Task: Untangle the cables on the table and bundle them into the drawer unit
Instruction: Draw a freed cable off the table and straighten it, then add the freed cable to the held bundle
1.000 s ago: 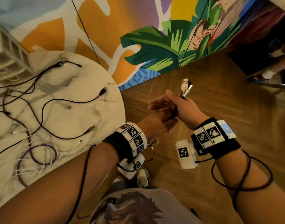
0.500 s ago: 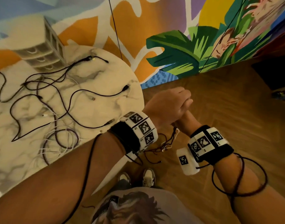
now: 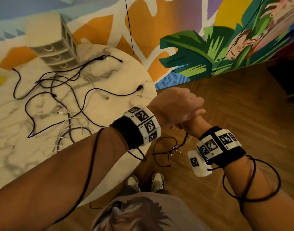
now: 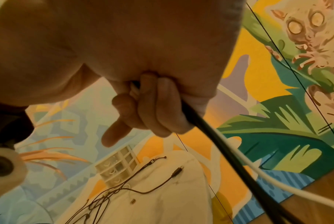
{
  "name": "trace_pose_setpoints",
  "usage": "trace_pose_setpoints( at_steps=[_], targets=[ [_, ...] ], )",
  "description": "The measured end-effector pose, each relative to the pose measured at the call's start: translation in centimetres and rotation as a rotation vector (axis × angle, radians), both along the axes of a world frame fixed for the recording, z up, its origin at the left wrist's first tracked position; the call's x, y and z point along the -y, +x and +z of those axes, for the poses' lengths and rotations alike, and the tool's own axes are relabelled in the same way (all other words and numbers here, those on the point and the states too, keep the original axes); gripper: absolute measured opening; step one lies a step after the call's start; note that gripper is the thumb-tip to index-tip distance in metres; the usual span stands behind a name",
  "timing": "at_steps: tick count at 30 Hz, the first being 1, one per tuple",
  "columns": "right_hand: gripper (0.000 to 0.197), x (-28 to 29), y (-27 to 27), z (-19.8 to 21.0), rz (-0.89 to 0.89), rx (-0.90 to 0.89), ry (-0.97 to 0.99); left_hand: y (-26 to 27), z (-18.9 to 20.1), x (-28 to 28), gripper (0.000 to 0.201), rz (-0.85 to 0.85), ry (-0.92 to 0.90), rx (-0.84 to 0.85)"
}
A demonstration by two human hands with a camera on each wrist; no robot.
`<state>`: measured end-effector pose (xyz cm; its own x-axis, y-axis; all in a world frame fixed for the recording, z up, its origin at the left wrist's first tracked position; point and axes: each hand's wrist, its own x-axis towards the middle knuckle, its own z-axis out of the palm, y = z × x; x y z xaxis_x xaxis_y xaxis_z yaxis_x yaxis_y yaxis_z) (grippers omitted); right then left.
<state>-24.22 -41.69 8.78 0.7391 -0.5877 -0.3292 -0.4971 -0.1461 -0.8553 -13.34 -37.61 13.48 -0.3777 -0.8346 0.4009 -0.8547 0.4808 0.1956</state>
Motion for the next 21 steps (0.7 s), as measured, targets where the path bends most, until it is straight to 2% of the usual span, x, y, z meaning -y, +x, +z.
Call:
trace_pose_setpoints(
  at_steps=[2, 4, 7, 10, 14, 15, 17, 21],
  targets=[
    [0.04, -0.6, 0.4, -0.1, -0.019, 0.083, 0.078, 1.5, 0.2, -1.0, 0.026, 0.133, 0.193, -0.204],
    [0.058, -1.2, 0.6, -0.4, -0.061, 0.083, 0.095, 4.3, 0.1, -2.7, 0.026, 0.289, 0.307, -0.371],
    [0.066, -2.2, 1.0, -2.1, -0.082, 0.064, 0.117, 10.0, -1.8, -7.2, 0.022, 0.553, 0.398, -0.472],
    [0.062, -3.4, 2.2, -3.7, -0.096, 0.06, 0.201, 14.3, -5.2, -13.6, 0.02, 0.726, 0.622, -0.386],
    [0.065, -4.8, 3.9, -5.7, -0.072, 0.022, 0.261, 15.6, -10.4, -19.8, 0.009, 0.727, 0.924, -0.118],
    [0.065, -5.0, 4.3, -6.1, -0.063, 0.013, 0.261, 15.3, -11.2, -20.4, 0.007, 0.732, 0.94, -0.082],
    [0.064, -5.5, 5.0, -6.7, -0.034, -0.001, 0.256, 14.6, -12.6, -20.6, 0.021, 0.75, 0.912, -0.034],
    [0.064, -6.5, 5.8, -7.1, 0.005, -0.059, 0.246, 14.0, -14.1, -17.0, 0.035, 0.808, 0.781, -0.038]
  ],
)
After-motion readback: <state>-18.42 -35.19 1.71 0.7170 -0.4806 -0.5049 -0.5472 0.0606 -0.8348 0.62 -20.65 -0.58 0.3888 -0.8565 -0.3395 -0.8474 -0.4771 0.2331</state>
